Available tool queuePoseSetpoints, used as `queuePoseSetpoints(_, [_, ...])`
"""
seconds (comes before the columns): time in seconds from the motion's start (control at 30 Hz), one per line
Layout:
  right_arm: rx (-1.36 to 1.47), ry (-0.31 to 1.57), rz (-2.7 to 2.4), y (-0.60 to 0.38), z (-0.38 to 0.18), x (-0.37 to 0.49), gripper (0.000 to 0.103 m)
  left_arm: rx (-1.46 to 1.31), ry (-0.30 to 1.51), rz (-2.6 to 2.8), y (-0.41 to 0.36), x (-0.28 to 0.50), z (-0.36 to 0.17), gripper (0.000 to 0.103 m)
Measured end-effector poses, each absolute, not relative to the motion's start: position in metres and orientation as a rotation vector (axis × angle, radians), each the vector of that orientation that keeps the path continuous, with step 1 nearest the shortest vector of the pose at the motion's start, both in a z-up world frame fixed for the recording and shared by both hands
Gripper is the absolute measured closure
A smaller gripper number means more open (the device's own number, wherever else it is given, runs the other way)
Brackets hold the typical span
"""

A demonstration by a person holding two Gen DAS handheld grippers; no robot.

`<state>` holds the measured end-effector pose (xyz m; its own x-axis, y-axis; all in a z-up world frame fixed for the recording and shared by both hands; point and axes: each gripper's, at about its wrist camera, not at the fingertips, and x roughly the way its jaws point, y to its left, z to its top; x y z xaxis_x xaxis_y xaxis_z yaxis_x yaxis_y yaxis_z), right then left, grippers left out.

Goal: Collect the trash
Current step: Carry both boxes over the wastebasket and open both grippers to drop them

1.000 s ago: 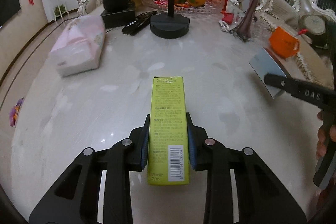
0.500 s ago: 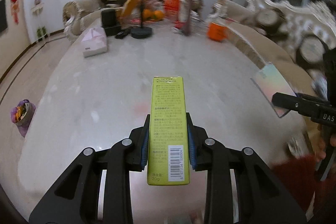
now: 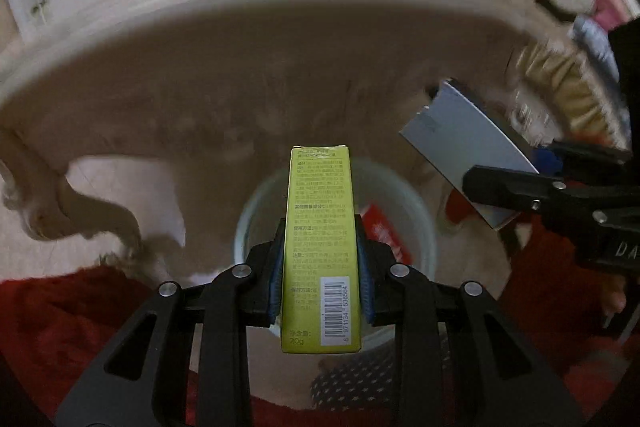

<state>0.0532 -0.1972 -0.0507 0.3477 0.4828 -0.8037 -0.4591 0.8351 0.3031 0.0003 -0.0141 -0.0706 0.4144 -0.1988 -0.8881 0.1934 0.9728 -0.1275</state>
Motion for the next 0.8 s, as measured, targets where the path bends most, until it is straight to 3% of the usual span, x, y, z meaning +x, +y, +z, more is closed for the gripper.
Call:
queuePoseSetpoints(0.23, [-0.036, 1.155, 0.586, -0.17, -0.102, 0.075, 0.064, 0.003, 1.265, -0.279, -0.025, 0.018, -0.129, 0.073])
queuePoseSetpoints(0.27, [-0.048, 1.165, 0.595, -0.167, -0.107, 0.076, 0.063, 0.0, 1.282, -0.277, -0.026, 0.018, -0.133, 0.068])
queuePoseSetpoints(0.3, [-0.055, 1.175, 0.598, -0.165, -0.109, 0.078, 0.061, 0.005, 1.3, -0.263, -0.026, 0.019, -0.138, 0.057])
queuePoseSetpoints(0.33, [-0.063, 1.187, 0.595, -0.164, -0.114, 0.076, 0.044, 0.019, 1.306, -0.238, -0.025, 0.019, -0.142, 0.028])
queuePoseSetpoints(0.37, [-0.07, 1.19, 0.574, -0.165, -0.115, 0.077, 0.034, 0.026, 1.301, -0.229, -0.025, 0.018, -0.143, 0.024])
queuePoseSetpoints(0.4, [-0.075, 1.173, 0.548, -0.167, -0.114, 0.077, 0.024, 0.029, 1.294, -0.223, -0.025, 0.017, -0.142, 0.024])
queuePoseSetpoints(0.47, [-0.071, 1.152, 0.533, -0.169, -0.11, 0.076, 0.024, 0.013, 1.286, -0.205, -0.019, 0.017, -0.139, 0.024])
queuePoseSetpoints(0.53, [-0.058, 1.16, 0.509, -0.172, -0.109, 0.076, 0.011, -0.012, 1.284, -0.192, -0.017, 0.018, -0.137, 0.024])
queuePoseSetpoints(0.8, [-0.004, 1.195, 0.45, -0.198, -0.111, 0.062, 0.008, -0.055, 1.263, -0.156, -0.007, 0.019, -0.125, 0.024])
